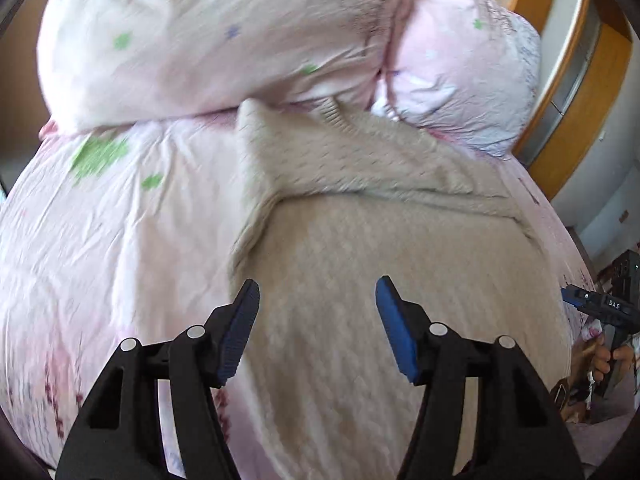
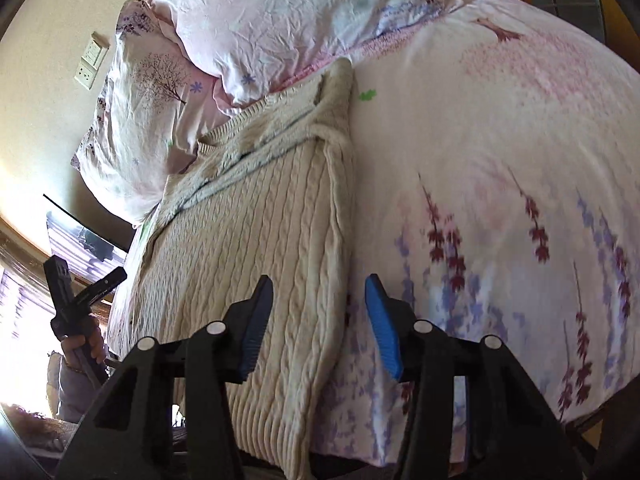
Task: Fold small clothes
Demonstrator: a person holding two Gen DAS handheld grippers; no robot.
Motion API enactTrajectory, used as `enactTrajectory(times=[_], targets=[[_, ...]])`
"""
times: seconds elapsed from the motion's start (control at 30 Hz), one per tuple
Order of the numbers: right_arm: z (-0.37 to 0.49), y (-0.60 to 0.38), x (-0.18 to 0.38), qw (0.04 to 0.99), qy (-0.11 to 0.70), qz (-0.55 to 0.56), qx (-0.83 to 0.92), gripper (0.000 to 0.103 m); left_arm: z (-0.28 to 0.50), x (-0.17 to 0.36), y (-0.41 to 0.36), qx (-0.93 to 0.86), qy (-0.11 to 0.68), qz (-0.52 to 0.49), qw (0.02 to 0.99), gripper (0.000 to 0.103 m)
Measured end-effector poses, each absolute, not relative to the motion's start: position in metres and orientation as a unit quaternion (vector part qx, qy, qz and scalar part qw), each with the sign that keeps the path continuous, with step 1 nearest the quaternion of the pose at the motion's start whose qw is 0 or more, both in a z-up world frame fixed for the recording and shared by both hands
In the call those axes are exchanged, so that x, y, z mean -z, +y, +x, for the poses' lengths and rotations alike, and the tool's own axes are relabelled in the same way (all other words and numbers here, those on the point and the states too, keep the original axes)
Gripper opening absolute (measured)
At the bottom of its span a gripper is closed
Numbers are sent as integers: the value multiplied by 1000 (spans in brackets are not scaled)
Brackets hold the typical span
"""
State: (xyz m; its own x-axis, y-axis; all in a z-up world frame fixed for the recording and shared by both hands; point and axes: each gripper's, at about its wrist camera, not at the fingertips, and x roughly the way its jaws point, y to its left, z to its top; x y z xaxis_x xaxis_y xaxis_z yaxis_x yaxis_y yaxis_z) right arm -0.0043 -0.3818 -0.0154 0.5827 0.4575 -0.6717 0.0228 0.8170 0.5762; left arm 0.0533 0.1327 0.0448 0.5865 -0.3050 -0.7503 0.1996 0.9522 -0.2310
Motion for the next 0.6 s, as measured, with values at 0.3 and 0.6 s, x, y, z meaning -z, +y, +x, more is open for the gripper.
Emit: enactTrajectory(times=[0.3,0.6], targets=[[-46,-351,34,804,464,305,-213,15,-18,-2,162,190,457,-190,848,41],[-42,-338,5,824,407,299,-257,8,-34,1,146,232,453,-222,831,7]])
